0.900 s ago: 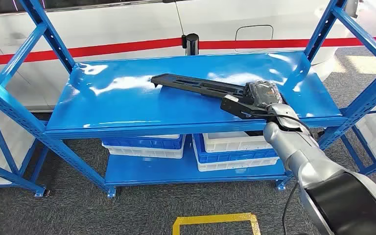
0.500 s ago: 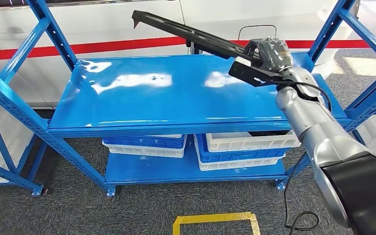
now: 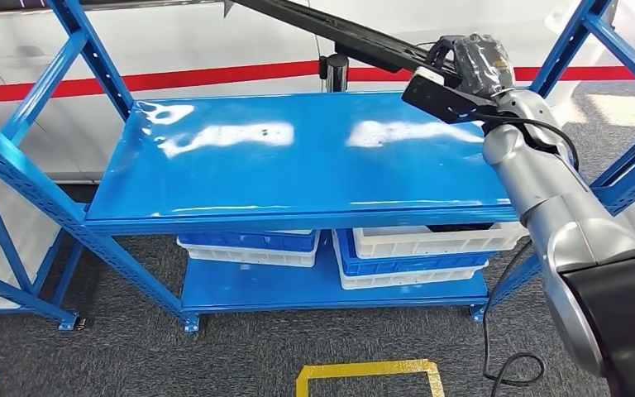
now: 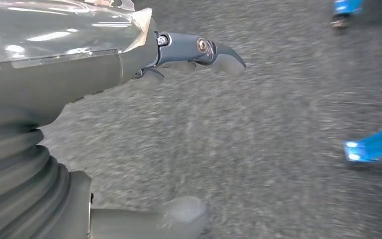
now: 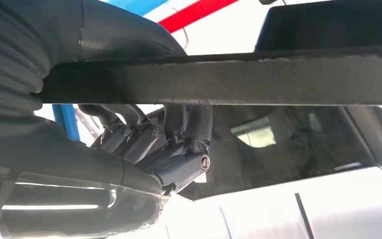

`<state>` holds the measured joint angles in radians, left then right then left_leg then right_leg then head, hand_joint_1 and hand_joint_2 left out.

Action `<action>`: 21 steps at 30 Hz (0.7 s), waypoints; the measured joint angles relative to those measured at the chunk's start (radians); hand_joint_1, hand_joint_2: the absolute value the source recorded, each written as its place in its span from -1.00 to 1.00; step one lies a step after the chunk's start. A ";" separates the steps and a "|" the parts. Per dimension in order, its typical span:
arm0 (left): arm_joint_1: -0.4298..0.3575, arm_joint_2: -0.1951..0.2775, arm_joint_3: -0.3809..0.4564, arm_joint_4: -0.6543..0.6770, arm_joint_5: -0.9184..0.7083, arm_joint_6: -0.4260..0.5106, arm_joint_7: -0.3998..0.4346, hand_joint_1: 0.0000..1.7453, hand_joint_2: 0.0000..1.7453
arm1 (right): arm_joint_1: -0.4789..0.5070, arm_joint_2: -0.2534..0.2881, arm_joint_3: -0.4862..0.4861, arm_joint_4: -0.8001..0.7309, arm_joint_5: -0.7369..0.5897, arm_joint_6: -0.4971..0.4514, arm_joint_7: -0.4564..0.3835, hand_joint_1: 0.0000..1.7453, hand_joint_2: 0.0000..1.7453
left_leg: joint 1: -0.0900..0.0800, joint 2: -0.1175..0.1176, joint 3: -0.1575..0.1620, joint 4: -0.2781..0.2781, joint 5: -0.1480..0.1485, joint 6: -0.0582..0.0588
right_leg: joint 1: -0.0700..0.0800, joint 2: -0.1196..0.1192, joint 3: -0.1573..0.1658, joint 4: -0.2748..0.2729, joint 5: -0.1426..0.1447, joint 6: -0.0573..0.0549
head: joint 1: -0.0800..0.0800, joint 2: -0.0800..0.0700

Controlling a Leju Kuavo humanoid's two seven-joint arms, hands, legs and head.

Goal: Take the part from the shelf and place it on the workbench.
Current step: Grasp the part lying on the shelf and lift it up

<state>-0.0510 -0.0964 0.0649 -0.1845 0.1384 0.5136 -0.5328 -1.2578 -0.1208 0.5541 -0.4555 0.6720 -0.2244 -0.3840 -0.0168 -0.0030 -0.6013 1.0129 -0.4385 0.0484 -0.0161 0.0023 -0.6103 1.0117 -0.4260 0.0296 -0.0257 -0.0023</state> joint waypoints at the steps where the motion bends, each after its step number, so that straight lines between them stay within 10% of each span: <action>1: 0.001 0.000 0.001 0.000 -0.001 0.000 0.008 -1.00 1.00 | 0.001 0.001 0.000 -0.004 -0.004 0.002 -0.005 1.00 1.00 | 0.002 0.000 -0.004 0.010 -0.008 -0.005 | -0.003 0.000 0.001 -0.001 0.001 -0.005 | -0.001 0.000; 7: 0.002 0.000 0.000 0.000 -0.015 -0.014 -0.017 -1.00 1.00 | 0.024 -0.005 0.000 -0.058 -0.048 0.007 -0.025 1.00 1.00 | 0.026 0.001 -0.146 0.280 -0.116 -0.043 | -0.011 0.002 0.004 -0.003 0.000 -0.016 | -0.008 0.000; 11: 0.002 0.002 0.001 0.000 -0.010 -0.026 -0.015 -1.00 1.00 | 0.036 -0.015 0.000 -0.098 -0.063 0.011 -0.025 1.00 1.00 | 0.027 0.000 -0.051 0.065 0.001 -0.033 | -0.011 0.005 0.005 -0.003 -0.001 -0.014 | -0.007 0.000; 13: 0.001 0.003 0.001 0.000 -0.009 -0.029 -0.011 -1.00 1.00 | 0.038 -0.017 -0.001 -0.112 -0.071 0.011 -0.024 1.00 1.00 | 0.020 0.000 -0.018 0.000 0.016 -0.023 | -0.010 0.007 0.004 -0.005 -0.001 -0.008 | -0.007 0.000; 21: 0.002 0.003 0.002 0.000 -0.011 -0.028 0.012 -1.00 1.00 | 0.057 -0.036 -0.001 -0.142 -0.091 0.009 -0.029 1.00 1.00 | 0.002 -0.006 -0.020 -0.010 0.026 -0.017 | -0.003 0.004 0.005 -0.015 0.003 0.004 | -0.003 0.000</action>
<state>-0.0487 -0.0932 0.0664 -0.1843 0.1273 0.4852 -0.5207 -1.2007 -0.1566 0.5529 -0.5971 0.5814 -0.2152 -0.4134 -0.0145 -0.0092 -0.6209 1.0029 -0.4120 0.0317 -0.0195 0.0059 -0.6051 0.9964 -0.4231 0.0339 -0.0290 -0.0023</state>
